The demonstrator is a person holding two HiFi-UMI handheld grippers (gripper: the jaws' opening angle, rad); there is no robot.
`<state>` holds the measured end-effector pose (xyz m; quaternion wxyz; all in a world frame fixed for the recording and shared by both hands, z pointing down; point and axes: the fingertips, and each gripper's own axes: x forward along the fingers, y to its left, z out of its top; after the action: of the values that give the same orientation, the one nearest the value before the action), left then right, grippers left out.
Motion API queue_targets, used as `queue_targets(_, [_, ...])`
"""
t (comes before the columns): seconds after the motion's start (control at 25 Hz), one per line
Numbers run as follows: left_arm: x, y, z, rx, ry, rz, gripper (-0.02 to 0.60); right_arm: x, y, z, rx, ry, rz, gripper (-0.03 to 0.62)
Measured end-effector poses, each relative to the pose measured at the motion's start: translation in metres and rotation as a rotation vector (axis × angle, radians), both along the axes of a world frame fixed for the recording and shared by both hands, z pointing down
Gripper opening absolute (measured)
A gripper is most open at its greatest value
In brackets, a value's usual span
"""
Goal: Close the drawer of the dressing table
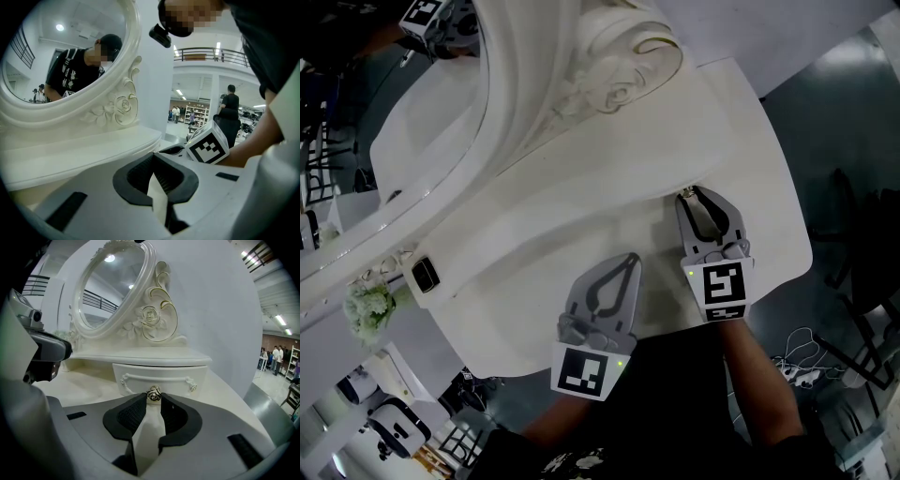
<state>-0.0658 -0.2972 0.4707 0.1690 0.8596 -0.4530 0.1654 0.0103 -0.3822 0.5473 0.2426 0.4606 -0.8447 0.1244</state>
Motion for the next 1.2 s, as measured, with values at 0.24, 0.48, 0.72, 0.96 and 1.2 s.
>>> queue_targets(0.24, [0.003, 0.001, 0.001, 0.002, -0.004, 0.01, 0.003, -0.004, -0.007, 0.001, 0.004, -0.002, 0.002, 0.087])
queue_targets(0.48, [0.003, 0.002, 0.001, 0.002, -0.007, 0.014, 0.003, -0.006, -0.01, 0.0, 0.009, 0.002, 0.012, 0.087])
queue_targets(0.72, [0.004, 0.003, 0.001, 0.0, -0.004, 0.016, 0.003, -0.009, -0.016, 0.0, 0.017, 0.009, 0.019, 0.087])
queue_targets(0.96, [0.006, 0.003, 0.001, 0.009, -0.006, 0.023, 0.003, -0.01, -0.021, 0.001, 0.027, 0.025, 0.032, 0.086])
queue_targets(1.2, [0.008, 0.005, -0.004, 0.027, -0.016, 0.032, 0.003, -0.01, -0.021, 0.001, 0.037, 0.032, 0.034, 0.087])
